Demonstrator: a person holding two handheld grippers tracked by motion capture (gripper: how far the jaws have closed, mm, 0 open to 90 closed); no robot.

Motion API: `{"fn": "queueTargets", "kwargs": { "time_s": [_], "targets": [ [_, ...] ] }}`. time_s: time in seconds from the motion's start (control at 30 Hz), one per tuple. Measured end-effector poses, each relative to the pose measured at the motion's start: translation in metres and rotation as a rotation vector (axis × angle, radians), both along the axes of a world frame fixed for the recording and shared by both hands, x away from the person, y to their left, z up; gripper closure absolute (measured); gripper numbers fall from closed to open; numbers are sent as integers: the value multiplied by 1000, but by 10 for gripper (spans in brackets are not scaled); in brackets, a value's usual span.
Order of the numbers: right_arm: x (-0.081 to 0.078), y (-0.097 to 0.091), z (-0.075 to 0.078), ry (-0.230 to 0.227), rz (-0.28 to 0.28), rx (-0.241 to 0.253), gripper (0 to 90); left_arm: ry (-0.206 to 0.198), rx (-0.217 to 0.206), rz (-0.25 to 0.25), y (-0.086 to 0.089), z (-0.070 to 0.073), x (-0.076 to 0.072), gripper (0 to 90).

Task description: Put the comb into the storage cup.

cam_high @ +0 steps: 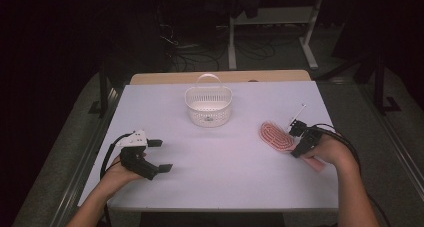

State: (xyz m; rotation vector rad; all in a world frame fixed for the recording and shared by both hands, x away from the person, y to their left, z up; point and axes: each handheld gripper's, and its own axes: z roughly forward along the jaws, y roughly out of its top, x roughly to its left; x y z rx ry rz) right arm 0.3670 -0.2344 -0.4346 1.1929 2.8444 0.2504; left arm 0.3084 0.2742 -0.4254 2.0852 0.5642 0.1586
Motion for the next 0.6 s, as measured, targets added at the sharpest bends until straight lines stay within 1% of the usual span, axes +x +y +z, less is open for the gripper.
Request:
{"fn": "queueTargets", "kwargs": {
  "time_s": [0.23,0.37,0.6],
  "targets": [
    [1,1,0,6,-2,-9,671,-1,0,-1,0,0,0,1],
    [1,0,0,8,-8,-3,680,0,-1,0,0,0,0,1],
    [2,1,0,11,-17,-9,686,-1,-3,0,0,0,0,0]
  ]
}}
